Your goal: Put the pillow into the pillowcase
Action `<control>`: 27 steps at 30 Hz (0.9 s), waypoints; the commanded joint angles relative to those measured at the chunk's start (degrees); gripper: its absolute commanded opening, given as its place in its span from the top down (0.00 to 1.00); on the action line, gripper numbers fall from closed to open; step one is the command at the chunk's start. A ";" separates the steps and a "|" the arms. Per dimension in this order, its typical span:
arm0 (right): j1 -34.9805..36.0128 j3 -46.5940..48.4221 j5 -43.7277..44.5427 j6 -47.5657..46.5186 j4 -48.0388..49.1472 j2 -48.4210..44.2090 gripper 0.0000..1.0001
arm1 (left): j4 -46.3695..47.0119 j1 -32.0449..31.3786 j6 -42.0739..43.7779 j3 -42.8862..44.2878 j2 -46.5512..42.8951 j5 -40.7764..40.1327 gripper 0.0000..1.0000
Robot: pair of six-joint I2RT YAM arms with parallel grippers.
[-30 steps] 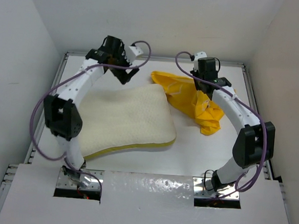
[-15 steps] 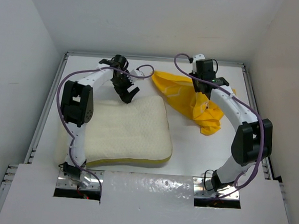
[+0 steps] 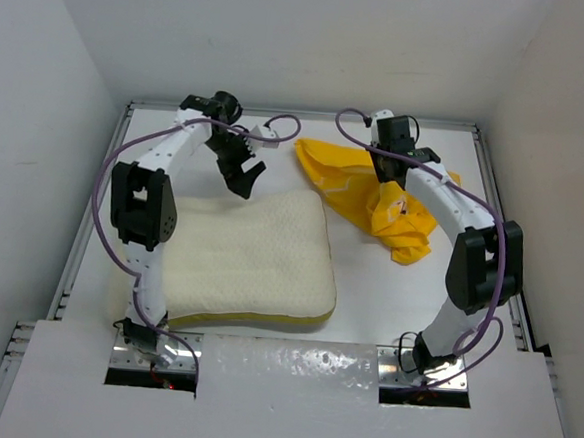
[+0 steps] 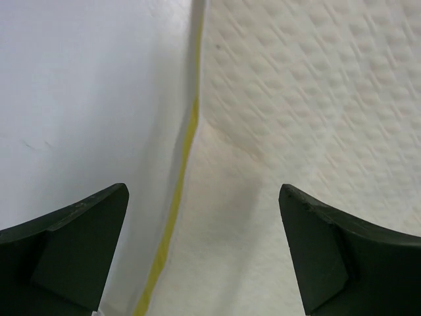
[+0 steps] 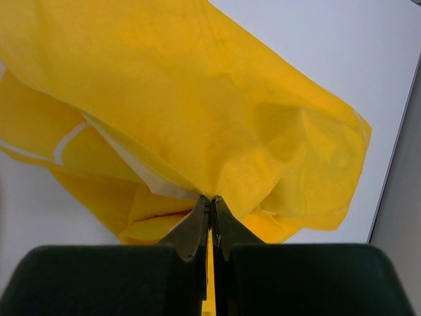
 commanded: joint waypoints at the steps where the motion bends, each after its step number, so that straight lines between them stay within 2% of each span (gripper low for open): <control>1: -0.03 1.33 0.75 -0.09 0.91 -0.01 1.00 | -4.95 -0.01 4.37 -4.59 -3.87 1.45 0.03; 3: -0.03 1.33 0.48 0.00 1.08 -0.10 1.00 | -0.93 -0.88 1.15 -10.10 -4.75 -3.18 0.03; 5: -0.03 0.80 0.13 0.00 1.79 -0.01 1.00 | 7.85 -0.98 -1.94 -15.91 -5.28 -6.89 0.03; 7: -0.12 0.19 0.04 0.17 2.31 0.25 1.00 | 13.48 -0.98 -4.94 -18.83 -4.50 -11.73 0.03; 9: -0.12 -0.16 0.22 0.26 1.97 0.43 1.00 | 16.23 -0.98 -6.35 -19.29 -3.00 -12.54 0.05; 11: -0.03 -0.43 0.04 -0.26 1.27 0.43 0.96 | 13.43 -0.98 -6.44 -17.19 -0.72 -10.35 0.21; 12: -0.03 -0.43 -0.05 -0.61 0.91 0.51 0.85 | 12.38 -0.98 -5.83 -16.65 -0.37 -7.38 0.30; 13: -0.12 -0.17 -0.57 -2.10 0.21 0.34 0.50 | 10.02 -0.98 -5.30 -16.30 -0.36 -5.96 0.51; 14: -0.12 -0.08 -1.18 -3.24 0.03 0.25 0.35 | 8.86 -0.98 -4.69 -15.51 -0.71 -4.81 0.65; 15: -0.12 0.27 -2.58 -4.39 0.03 0.08 0.28 | 8.15 -0.98 -4.86 -15.33 -1.15 -3.24 0.88; 16: -0.03 1.41 -6.51 -7.53 0.29 -0.18 0.19 | 8.67 -0.89 -5.64 -15.50 -2.89 -3.22 1.00; 18: 0.84 3.95 -11.71 -10.01 0.47 0.34 0.12 | 9.81 -0.89 -7.04 -16.90 -5.36 -2.52 1.00; 20: 2.33 8.52 -17.07 -10.20 1.61 2.88 0.10 | 12.97 -0.89 -8.63 -18.66 -8.88 -2.52 1.00; 22: 4.00 11.77 -19.71 -9.58 5.28 6.73 0.11 | 13.59 -0.89 -10.21 -18.93 -10.11 -3.04 1.00; 27: 5.77 17.91 -18.59 -9.41 8.56 15.79 0.19 | 14.82 -0.89 -12.15 -20.25 -10.73 -5.41 1.00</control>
